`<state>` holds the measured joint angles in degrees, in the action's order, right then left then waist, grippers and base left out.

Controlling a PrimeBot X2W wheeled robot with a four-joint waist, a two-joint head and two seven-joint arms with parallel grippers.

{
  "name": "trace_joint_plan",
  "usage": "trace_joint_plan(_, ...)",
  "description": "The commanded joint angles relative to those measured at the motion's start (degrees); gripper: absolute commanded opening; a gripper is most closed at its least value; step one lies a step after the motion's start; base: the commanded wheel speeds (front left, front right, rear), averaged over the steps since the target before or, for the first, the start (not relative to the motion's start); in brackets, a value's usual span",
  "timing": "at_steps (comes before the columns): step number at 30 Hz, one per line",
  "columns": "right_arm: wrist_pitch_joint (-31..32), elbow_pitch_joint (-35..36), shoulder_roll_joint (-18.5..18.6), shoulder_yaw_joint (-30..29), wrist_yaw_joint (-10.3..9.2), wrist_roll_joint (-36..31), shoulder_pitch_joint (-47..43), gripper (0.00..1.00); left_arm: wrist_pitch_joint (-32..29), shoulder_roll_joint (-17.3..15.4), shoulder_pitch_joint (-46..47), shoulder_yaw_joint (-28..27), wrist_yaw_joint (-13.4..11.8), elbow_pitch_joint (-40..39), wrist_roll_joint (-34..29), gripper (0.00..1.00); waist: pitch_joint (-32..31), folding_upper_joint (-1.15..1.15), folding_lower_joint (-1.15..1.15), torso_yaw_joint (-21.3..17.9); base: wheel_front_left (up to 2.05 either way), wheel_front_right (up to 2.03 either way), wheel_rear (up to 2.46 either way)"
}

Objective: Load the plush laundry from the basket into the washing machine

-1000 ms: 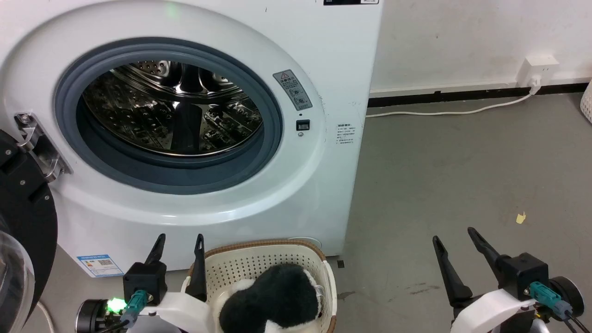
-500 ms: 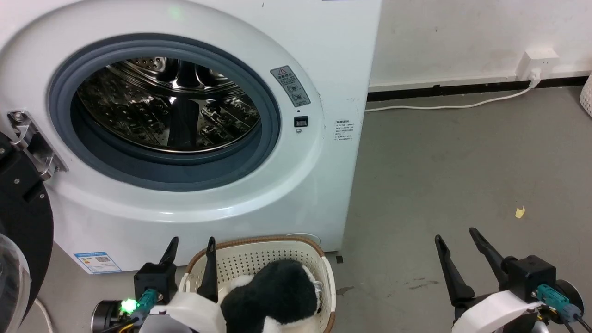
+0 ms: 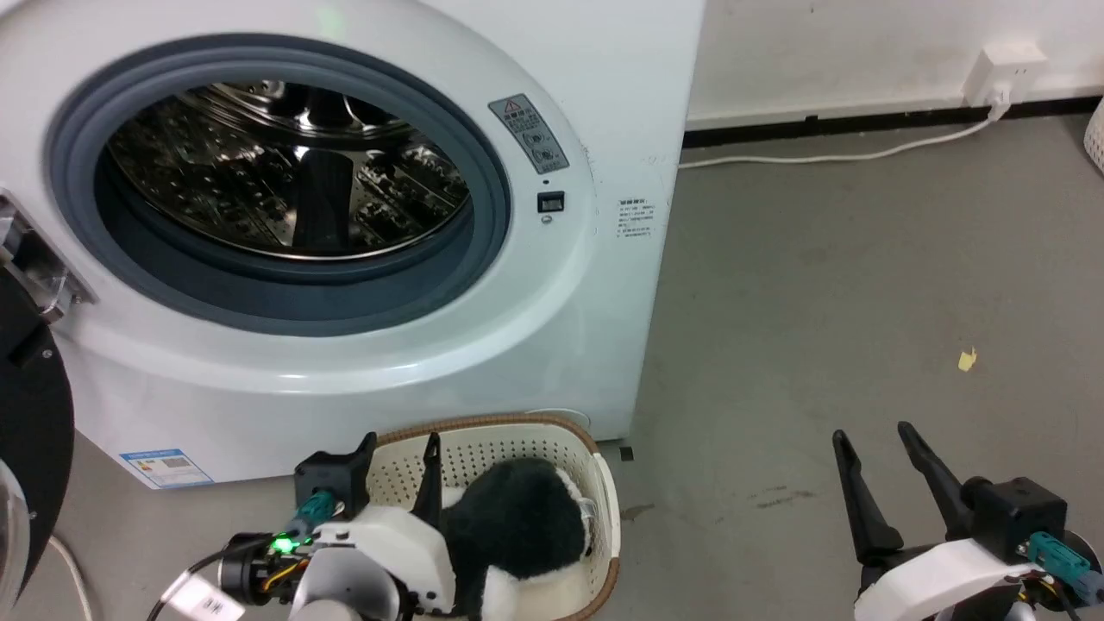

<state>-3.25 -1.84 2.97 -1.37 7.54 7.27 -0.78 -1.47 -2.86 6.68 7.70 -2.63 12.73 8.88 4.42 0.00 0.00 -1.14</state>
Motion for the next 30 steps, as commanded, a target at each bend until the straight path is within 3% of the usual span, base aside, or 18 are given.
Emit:
trace_joint_plan(1, -0.66, -0.35, -0.04, -0.25, -0.02, 0.9, 0.39, 1.0, -0.81, -0.01, 1.85, 0.98, -0.33, 1.72, 0.96, 1.0, 0.87, 0.0, 0.0, -0.3, 0.0, 0.0, 0.0)
trace_joint_plan(19, -2.88, -0.77, -0.05, -1.18, -0.02, 5.61, 1.9, 1.0, -5.99, -0.02, 10.49, 5.66, -2.33, 14.62, 6.74, 1.0, 9.08, 0.0, 0.0, -2.44, 0.0, 0.0, 0.0)
trace_joint_plan(30, -4.31, -0.53, -0.06, -1.65, -0.03, 8.7, 3.04, 1.0, -8.06, -0.02, 16.31, 8.4, -6.85, 21.59, 10.5, 1.0, 15.6, 0.0, 0.0, -3.6, 0.0, 0.0, 0.0)
